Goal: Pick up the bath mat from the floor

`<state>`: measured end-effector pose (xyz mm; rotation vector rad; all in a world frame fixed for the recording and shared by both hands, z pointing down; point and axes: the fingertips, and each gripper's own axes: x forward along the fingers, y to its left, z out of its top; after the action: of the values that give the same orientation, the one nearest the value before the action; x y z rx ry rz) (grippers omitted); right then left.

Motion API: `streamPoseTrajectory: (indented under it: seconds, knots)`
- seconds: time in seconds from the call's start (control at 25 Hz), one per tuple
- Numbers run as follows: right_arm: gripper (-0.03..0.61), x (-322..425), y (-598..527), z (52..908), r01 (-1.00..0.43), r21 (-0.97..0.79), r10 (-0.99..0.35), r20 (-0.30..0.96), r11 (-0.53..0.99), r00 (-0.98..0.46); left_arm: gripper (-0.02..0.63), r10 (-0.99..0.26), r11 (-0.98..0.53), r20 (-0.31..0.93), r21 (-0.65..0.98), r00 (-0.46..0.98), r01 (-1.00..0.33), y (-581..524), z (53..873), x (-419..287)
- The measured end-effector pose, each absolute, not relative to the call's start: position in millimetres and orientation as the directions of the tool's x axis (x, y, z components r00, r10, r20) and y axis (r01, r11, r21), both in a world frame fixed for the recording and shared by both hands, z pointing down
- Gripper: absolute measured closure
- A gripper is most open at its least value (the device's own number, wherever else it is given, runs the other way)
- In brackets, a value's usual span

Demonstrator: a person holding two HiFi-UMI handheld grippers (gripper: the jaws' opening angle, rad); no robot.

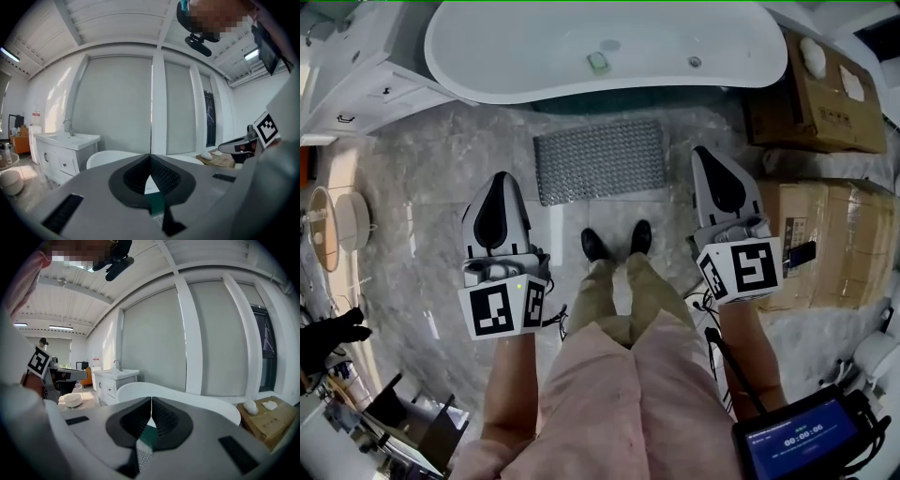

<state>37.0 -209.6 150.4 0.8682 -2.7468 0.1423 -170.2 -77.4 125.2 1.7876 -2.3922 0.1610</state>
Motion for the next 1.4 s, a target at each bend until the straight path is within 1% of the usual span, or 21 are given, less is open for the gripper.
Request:
streamPoseTrajectory:
  seconds: [0.36,0.52,0.68,1.0,1.2,1.4]
  knots:
    - [0.561,66,-186,284,-0.608,-0.092,-0.514,0.444,0.789,-0.734,0.589,-0.884,0.305,0.379,0.024,-0.274,-0.952,-43,252,-160]
    - [0.561,77,-181,320,-0.624,-0.103,-0.504,0.495,0.774,-0.707,0.589,-0.853,0.318,0.446,0.035,-0.270,-0.947,-28,290,-160]
    - [0.561,80,-187,325,-0.624,-0.094,-0.504,0.502,0.776,-0.703,0.589,-0.843,0.328,0.456,0.019,-0.284,-0.945,-26,296,-166]
    - [0.561,74,-209,325,-0.640,-0.074,-0.526,0.500,0.765,-0.688,0.589,-0.849,0.335,0.434,-0.002,-0.303,-0.942,-39,288,-189]
    - [0.561,66,-207,345,-0.635,-0.082,-0.514,0.512,0.768,-0.688,0.589,-0.848,0.350,0.426,0.001,-0.316,-0.937,-41,302,-206]
    - [0.561,70,-205,370,-0.637,-0.081,-0.511,0.523,0.767,-0.682,0.589,-0.850,0.340,0.431,0.008,-0.304,-0.940,-39,327,-205]
